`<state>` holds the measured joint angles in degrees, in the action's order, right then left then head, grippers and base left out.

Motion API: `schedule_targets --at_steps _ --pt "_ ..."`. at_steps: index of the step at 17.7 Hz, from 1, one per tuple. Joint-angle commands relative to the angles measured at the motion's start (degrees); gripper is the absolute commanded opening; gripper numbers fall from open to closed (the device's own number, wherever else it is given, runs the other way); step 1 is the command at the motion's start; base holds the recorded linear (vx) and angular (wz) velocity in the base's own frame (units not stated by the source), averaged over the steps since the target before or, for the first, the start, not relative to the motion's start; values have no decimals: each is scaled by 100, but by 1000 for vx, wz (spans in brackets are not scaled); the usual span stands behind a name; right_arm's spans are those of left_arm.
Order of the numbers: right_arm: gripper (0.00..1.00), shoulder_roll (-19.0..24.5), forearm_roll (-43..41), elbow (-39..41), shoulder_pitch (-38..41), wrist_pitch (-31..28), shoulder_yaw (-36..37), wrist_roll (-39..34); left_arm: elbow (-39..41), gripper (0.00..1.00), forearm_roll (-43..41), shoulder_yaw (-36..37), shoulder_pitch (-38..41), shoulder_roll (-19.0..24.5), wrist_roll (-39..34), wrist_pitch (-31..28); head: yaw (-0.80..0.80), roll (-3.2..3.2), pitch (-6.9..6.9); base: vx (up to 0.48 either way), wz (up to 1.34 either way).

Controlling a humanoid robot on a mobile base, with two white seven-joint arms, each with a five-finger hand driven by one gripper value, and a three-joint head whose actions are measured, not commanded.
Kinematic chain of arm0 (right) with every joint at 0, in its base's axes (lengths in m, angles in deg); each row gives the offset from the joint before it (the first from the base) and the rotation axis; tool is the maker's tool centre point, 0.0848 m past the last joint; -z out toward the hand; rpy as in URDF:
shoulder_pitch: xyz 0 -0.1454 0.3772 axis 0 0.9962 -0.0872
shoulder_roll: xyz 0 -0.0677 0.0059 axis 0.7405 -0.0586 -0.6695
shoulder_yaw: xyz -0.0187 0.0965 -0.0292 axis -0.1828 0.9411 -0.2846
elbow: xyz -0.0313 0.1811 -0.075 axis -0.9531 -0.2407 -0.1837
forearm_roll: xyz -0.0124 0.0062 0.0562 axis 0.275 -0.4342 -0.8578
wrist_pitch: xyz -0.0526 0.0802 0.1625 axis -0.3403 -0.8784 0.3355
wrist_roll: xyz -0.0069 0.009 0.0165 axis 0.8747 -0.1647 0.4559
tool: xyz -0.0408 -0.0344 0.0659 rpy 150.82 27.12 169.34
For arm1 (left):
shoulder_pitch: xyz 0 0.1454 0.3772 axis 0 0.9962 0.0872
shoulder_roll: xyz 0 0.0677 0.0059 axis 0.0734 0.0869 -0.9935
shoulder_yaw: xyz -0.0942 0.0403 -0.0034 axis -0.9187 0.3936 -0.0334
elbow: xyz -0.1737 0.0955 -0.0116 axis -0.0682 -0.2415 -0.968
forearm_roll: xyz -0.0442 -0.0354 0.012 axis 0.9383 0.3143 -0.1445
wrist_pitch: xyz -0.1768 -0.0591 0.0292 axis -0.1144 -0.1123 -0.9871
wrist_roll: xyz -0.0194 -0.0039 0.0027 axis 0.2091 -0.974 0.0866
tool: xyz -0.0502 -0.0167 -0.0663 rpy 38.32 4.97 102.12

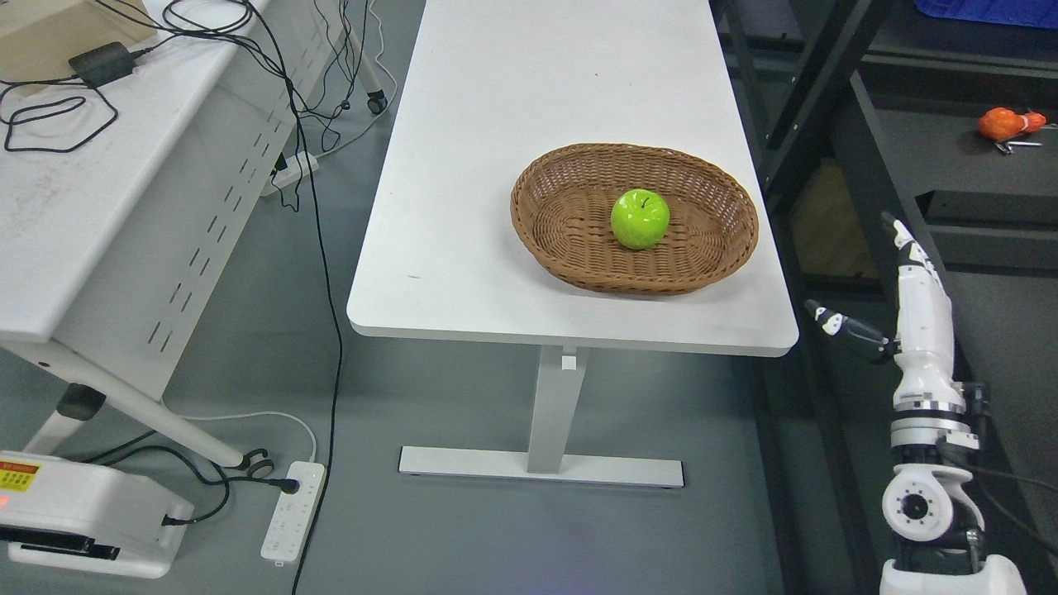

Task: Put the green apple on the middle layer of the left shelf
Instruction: 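Drive toward the table and raise the right hand toward the basket, then reach the right hand into the wicker basket over the green apple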

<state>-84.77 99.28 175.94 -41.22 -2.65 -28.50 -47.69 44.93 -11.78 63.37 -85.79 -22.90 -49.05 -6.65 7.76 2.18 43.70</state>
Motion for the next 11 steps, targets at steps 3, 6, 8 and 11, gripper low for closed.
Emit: schedule_targets --at_steps 3,6,8,11 --pt "92 956 355 45 260 -21 -1389 6 0 100 6 0 -123 100 4 6 0 0 0 159 -1" --pt "92 956 355 45 155 -39 -1328 -3 0 100 6 0 -123 100 4 6 0 0 0 143 15" --pt "93 956 346 36 -56 -74 -1267 -47 0 100 -3 0 -123 100 4 6 0 0 0 124 20" --pt "95 956 162 36 -83 4 -1223 -47 0 100 6 0 -123 100 4 6 0 0 0 116 7"
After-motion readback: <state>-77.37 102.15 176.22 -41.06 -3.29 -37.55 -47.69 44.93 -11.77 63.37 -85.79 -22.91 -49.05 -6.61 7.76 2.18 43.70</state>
